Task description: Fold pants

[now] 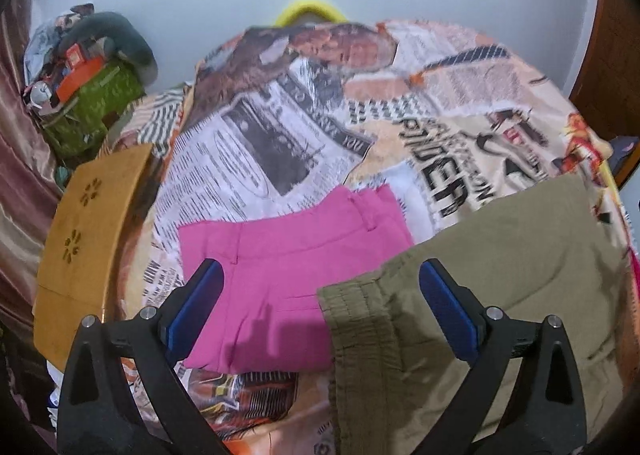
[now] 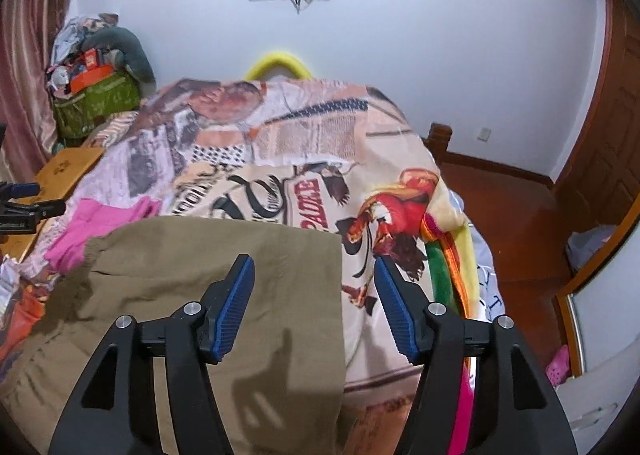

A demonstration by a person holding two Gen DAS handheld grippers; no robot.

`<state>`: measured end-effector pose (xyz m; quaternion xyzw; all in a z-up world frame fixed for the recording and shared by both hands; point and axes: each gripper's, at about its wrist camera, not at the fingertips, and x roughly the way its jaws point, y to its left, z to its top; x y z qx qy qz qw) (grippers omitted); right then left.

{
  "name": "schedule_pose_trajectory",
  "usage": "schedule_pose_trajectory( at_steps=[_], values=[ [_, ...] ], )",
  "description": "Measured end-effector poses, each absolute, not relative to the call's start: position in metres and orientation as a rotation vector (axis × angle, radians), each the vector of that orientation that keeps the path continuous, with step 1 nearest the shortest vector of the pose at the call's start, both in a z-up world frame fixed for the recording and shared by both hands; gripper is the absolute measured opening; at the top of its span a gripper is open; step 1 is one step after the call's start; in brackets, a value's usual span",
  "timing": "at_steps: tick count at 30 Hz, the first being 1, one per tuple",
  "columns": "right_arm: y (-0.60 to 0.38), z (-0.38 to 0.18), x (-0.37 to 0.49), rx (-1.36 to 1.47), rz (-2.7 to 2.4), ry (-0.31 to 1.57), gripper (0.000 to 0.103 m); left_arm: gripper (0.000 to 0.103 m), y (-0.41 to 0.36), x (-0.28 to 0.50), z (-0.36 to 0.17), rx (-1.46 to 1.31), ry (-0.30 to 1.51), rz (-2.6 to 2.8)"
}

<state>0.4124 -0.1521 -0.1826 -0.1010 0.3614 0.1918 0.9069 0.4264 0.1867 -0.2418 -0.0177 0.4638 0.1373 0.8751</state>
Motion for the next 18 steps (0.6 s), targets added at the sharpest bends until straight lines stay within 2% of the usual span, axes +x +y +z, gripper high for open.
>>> schedule_pose_trajectory(
  at_steps=[10, 16, 18],
  values=[
    [-0.157, -0.231, 0.468, -0.142, 0.392, 0.872, 0.058, 0.098, 0.206, 0.443, -0.309, -0.156, 1.112, 0.253],
    [-0.139, -0.249, 0.494, -0.103, 0.422, 0.921, 0.058, 0.090, 0.205, 0.444, -0.327, -0.242, 1.138, 0.181],
    [-0.134, -0.258, 0.500, -0.083, 0.437, 0.960, 0.056, 0.083, 0.202, 0.446, -0.332, -0.259, 1.150, 0.166]
  ],
)
